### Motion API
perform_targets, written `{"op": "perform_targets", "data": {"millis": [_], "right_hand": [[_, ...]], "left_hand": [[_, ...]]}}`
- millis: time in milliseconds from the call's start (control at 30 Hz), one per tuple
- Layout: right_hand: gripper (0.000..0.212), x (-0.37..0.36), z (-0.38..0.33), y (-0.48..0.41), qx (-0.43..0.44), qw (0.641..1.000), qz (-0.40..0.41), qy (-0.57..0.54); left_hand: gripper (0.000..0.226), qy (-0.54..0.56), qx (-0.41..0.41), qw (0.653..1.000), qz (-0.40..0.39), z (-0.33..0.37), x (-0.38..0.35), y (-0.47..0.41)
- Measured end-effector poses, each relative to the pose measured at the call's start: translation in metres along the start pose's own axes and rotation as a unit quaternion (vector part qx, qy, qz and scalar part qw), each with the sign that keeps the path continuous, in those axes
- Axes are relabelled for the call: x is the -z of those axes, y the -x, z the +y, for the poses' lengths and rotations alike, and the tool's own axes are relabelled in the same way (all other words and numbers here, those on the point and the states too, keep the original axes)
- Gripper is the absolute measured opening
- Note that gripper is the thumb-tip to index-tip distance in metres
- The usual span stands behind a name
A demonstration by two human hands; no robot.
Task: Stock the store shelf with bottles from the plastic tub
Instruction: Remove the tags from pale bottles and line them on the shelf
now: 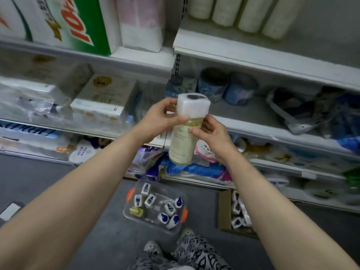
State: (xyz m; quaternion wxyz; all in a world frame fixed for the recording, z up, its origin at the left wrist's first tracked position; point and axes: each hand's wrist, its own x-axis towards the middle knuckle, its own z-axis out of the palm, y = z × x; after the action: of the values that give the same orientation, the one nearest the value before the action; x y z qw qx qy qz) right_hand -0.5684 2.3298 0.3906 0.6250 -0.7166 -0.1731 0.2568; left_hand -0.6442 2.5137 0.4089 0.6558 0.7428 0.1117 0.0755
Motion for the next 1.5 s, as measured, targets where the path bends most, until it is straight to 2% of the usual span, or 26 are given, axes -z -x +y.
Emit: {"op": "perform_targets", "data": {"millis": [100,167,300,600,933,1100,1500], "right_hand": [[0.045,0.014,-0.023,0.006,0.026,1.000,0.014,-0.006],[0.048,0.024,-0.037,0.008,0.043,0.999,0.025,-0.002],[0.041,0.049,-0.065,0.015,0.087,0.995,0.058,0.006],[0.042,0.116,-0.120,0.023,0.151,0.984,0.097,0.010],[0.041,0.198,-0.169,0.018,0.217,0.971,0.104,-0.001],[0.033,0.231,-0.189,0.009,0.248,0.962,0.116,-0.003],[0.037,0.278,-0.194,-0.021,0.258,0.958,0.121,0.013]], "left_hand": [[0.059,-0.020,-0.025,0.999,-0.043,0.023,-0.001,-0.005],[0.059,-0.025,-0.047,0.997,-0.051,0.040,-0.005,-0.011],[0.059,-0.021,-0.081,0.995,-0.059,0.073,-0.024,-0.026],[0.058,0.011,-0.145,0.989,-0.039,0.144,-0.078,-0.051],[0.058,0.015,-0.209,0.978,-0.008,0.209,-0.144,-0.086],[0.062,0.017,-0.231,0.973,-0.006,0.230,-0.167,-0.109],[0.054,0.021,-0.270,0.962,-0.027,0.241,-0.205,-0.150]]}}
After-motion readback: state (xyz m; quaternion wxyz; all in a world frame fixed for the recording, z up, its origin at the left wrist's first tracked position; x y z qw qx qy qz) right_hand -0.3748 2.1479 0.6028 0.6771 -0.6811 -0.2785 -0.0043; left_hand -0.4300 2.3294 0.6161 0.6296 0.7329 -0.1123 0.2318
